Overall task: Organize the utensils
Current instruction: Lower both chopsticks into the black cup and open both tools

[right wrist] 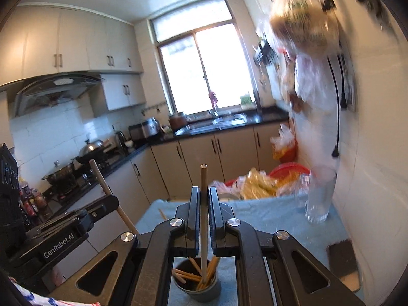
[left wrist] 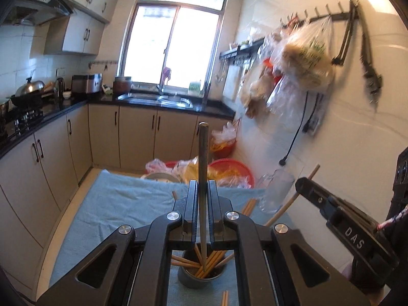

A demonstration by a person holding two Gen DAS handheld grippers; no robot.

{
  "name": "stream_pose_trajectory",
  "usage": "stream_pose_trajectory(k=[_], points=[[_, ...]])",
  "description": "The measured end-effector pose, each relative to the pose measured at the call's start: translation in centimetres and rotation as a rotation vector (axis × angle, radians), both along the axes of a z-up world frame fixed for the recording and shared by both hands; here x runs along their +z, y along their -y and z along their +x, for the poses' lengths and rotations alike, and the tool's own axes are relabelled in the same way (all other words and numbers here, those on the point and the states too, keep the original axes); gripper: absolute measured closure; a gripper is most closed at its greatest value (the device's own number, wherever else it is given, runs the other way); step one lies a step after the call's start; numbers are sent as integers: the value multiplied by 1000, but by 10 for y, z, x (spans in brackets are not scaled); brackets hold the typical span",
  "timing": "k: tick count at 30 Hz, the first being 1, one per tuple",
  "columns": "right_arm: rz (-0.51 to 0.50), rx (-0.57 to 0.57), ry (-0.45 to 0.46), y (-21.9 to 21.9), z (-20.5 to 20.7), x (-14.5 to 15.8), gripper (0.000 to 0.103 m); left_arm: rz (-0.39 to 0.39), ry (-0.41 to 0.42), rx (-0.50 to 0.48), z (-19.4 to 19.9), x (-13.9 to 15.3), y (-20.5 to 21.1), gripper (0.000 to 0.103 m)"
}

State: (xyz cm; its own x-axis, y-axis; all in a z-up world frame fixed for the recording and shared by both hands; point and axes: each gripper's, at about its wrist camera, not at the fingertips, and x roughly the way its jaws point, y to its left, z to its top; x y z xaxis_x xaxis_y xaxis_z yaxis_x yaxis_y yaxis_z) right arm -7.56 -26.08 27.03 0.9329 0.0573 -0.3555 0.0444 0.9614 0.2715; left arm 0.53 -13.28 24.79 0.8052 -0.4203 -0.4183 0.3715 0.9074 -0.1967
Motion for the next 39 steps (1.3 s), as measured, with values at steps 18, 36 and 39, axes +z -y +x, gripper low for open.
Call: stream_pose_trajectory(k=[18, 36, 39], points=[[119, 47, -130, 16, 24, -54, 80, 26, -65, 21, -12, -22, -6, 67], [65, 30, -199, 5, -60, -81, 47, 94, -50, 77, -119, -46, -61, 35], [95, 18, -261, 6, -72, -111, 47, 129, -111, 99, -126, -72, -66, 35]])
